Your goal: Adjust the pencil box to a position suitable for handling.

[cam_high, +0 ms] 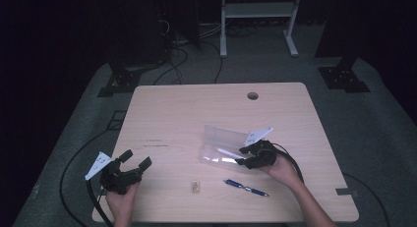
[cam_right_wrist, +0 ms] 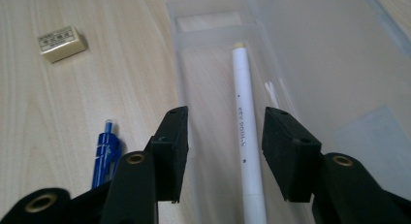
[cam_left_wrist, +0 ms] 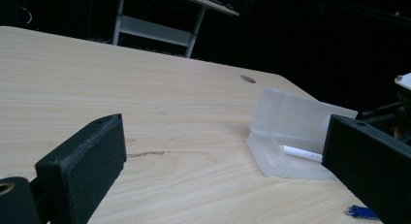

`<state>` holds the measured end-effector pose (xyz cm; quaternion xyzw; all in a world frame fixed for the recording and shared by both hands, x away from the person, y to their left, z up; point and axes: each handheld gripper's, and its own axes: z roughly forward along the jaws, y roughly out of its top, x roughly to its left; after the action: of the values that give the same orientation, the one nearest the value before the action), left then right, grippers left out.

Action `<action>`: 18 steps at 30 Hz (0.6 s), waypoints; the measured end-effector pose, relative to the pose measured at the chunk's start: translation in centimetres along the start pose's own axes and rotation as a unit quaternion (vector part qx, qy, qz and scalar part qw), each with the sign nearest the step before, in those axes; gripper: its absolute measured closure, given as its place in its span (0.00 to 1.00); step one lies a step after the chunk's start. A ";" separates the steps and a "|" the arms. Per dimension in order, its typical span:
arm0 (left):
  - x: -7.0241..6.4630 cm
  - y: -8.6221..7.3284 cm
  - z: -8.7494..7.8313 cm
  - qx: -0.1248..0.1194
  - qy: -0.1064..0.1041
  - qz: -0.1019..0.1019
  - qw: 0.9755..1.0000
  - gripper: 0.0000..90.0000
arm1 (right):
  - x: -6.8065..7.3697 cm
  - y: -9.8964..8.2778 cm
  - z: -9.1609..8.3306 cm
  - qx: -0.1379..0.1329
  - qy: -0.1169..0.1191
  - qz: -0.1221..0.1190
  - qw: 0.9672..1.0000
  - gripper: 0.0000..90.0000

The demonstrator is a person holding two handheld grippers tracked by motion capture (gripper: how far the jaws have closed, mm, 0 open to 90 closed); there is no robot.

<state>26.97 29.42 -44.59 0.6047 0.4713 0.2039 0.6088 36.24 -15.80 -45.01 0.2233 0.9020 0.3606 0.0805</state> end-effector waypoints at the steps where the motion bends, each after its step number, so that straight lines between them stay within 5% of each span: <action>1: 0.0 0.0 0.0 0.000 0.001 0.001 1.000 0.01 | 0.1 -0.1 -0.1 -0.001 0.003 0.000 1.000 0.56; 18: 0.0 0.0 0.0 0.000 0.001 -0.001 1.000 0.01 | 2.3 -1.2 -1.5 -0.012 0.017 -0.008 1.000 0.44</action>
<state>26.94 29.40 -44.60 0.6041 0.4723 0.2043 0.6086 33.27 -16.43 -44.70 0.2085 0.9005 0.3749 0.0710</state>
